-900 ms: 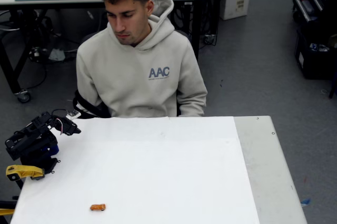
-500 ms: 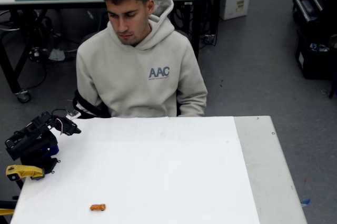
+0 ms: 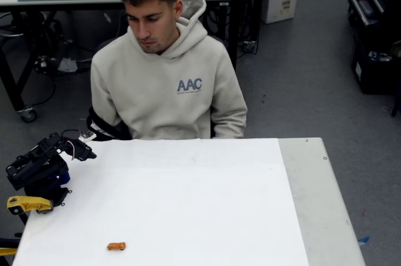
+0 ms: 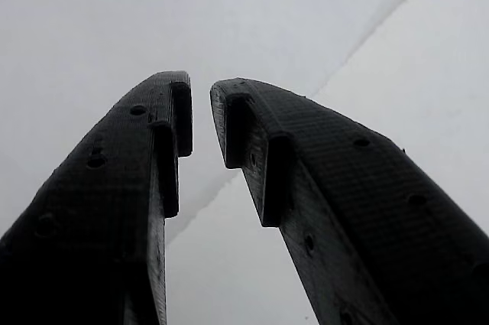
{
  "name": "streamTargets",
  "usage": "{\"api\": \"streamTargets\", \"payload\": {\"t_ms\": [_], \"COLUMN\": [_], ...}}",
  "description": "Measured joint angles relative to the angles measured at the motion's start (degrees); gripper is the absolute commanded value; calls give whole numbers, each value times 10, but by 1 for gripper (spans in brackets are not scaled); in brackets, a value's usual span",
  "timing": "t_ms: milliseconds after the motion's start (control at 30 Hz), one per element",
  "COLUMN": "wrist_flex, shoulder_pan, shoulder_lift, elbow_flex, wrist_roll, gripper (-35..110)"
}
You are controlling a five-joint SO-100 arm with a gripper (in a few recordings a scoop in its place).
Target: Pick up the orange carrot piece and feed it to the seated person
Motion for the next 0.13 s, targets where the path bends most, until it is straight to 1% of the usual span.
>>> {"api": "streamTargets", "payload": {"t_ms": [133], "wrist_flex": [0], "shoulder_pan": [0], "shoulder_lift": [0], "elbow_flex": [0], "wrist_roll": [0], "gripper": [-1]}}
